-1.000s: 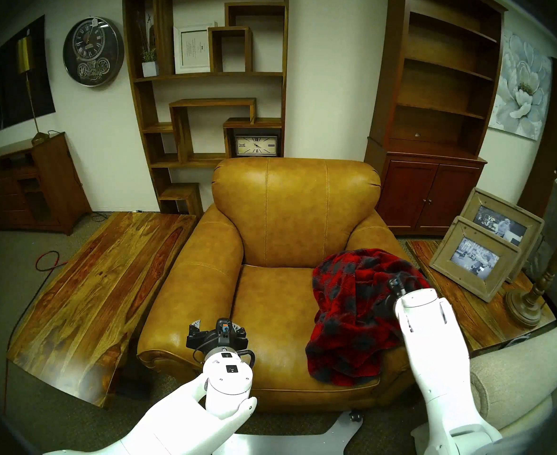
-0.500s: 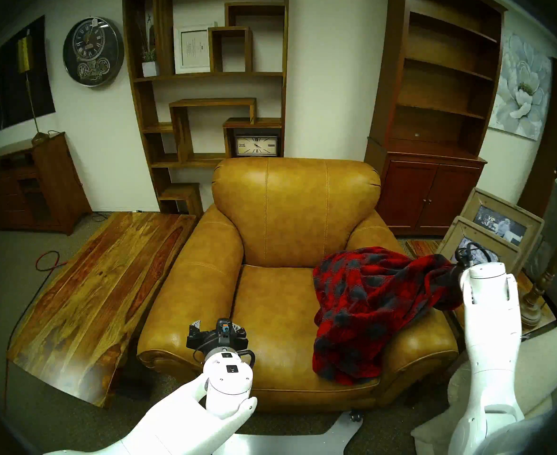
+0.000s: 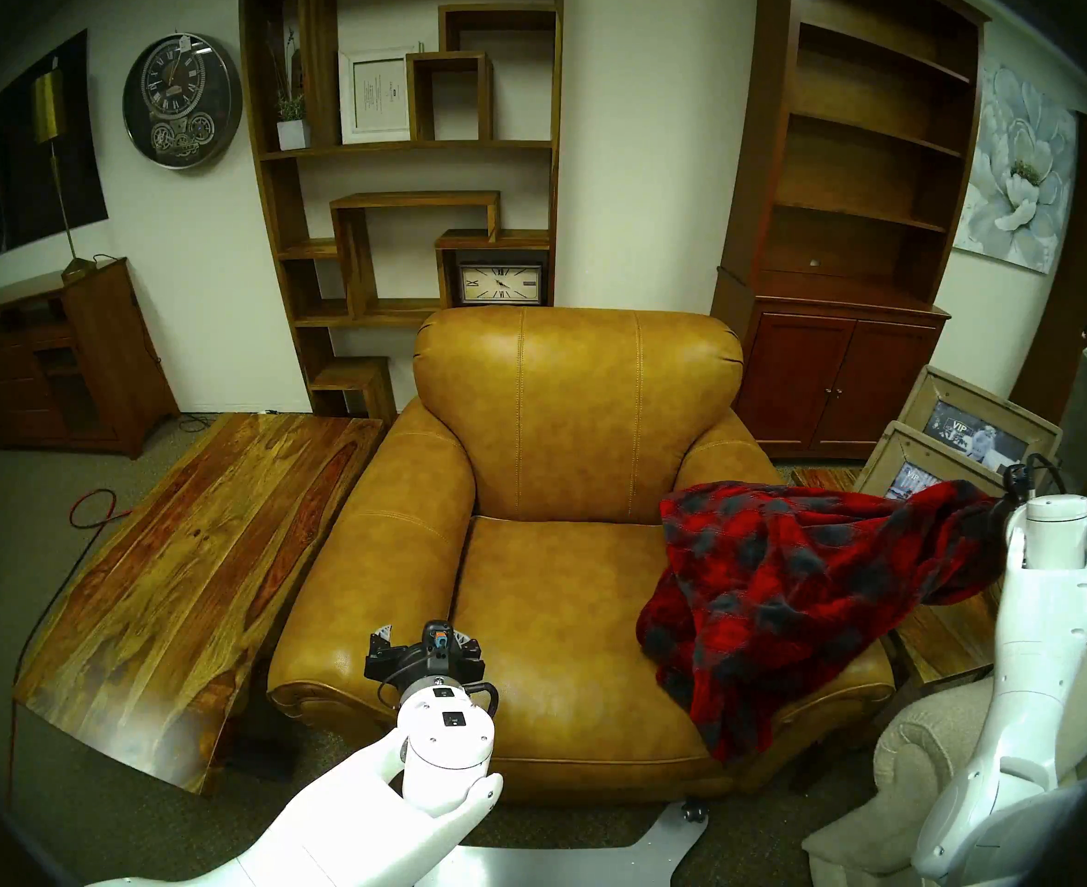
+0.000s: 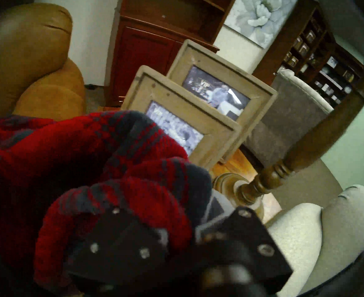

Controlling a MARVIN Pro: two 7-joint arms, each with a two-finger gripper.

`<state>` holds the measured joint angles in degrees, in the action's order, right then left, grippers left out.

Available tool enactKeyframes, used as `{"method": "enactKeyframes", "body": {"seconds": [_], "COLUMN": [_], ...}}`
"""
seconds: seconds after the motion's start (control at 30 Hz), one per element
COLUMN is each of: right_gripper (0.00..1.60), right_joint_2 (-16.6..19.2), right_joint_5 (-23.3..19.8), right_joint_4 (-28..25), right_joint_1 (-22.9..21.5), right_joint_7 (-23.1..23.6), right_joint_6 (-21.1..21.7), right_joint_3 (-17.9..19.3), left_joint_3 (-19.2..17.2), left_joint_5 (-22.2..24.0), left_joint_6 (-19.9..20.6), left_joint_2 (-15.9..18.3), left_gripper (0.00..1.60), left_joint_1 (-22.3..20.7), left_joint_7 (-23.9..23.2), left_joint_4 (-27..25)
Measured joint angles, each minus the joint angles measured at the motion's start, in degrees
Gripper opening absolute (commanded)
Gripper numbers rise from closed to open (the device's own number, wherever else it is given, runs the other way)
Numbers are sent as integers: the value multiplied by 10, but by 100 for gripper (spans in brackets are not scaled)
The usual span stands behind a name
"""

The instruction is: Move the blanket from sofa and drape it over the sofa arm

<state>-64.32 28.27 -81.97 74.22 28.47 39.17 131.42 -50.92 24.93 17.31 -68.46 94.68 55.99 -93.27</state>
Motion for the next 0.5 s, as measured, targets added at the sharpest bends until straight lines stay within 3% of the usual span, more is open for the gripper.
{"method": "enactKeyframes", "body": {"seconds": [0.3, 0.33, 0.37, 0.4, 0.43, 0.5], "right_gripper": [0, 46, 73, 151, 160, 160], "right_joint_2": [39, 45, 52, 55, 59, 66], "right_joint_5": [29, 34, 39, 41, 43, 49], "right_joint_4": [29, 41, 57, 66, 76, 105], "right_joint_1": [-42, -47, -50, -50, -50, -46], "right_joint_7": [-3, -1, 3, 7, 13, 25], "right_joint_6": [-16, -21, -30, -35, -40, -61], "right_joint_3": [48, 49, 48, 46, 43, 28], "left_joint_3": [0, 0, 0, 0, 0, 0], "left_joint_5": [0, 0, 0, 0, 0, 0], "left_joint_6": [0, 0, 0, 0, 0, 0], "left_joint_2": [-1, -1, -1, 0, 0, 0], "left_gripper": [160, 160, 160, 160, 160, 160], "left_joint_1": [0, 0, 0, 0, 0, 0], "left_joint_7": [0, 0, 0, 0, 0, 0], "left_joint_4": [0, 0, 0, -1, -1, -2]}}
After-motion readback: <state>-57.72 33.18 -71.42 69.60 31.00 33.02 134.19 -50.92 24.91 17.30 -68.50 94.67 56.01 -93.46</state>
